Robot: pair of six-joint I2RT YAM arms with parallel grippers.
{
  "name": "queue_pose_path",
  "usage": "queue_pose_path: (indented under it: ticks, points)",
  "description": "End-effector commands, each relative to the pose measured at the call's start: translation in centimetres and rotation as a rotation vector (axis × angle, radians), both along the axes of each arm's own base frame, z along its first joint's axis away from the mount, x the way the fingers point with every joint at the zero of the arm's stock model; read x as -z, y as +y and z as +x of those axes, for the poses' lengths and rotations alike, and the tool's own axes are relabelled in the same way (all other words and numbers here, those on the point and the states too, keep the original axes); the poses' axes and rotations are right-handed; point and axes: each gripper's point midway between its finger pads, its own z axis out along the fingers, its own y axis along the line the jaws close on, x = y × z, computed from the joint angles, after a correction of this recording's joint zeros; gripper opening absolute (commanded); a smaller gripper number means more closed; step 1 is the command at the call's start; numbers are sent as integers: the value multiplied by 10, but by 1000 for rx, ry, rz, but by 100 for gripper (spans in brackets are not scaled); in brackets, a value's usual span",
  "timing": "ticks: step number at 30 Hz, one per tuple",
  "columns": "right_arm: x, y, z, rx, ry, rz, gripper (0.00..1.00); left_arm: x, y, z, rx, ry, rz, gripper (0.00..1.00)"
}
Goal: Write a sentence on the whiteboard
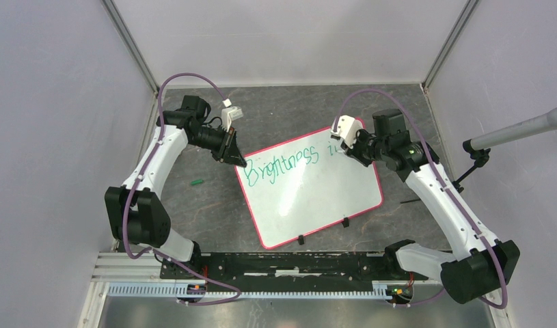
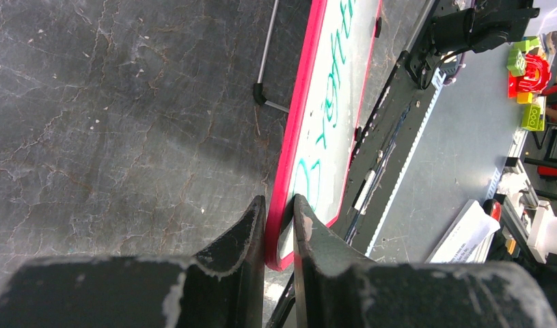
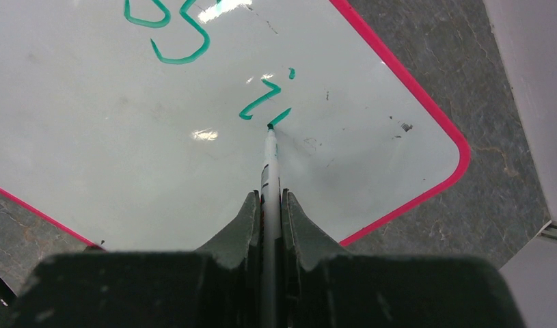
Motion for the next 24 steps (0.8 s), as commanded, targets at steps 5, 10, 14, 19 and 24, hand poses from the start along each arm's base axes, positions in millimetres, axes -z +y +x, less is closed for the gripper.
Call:
queue_pose_path:
  ticks: [5,10,14,19,24]
  points:
    - [1,0,-5,-15,2,-17,0,15,7,2,23,-20,84,2]
    - [-13,2,9,17,-45,6,0,15,7,2,24,-21,84,2]
    - [-23,5,18,36,-76,26,0,15,8,2,24,-24,85,2]
    - [-28,6,26,47,-92,32,0,16,8,1,24,-22,88,2]
    - [-32,7,33,56,-106,34,0,16,8,2,24,-23,88,2]
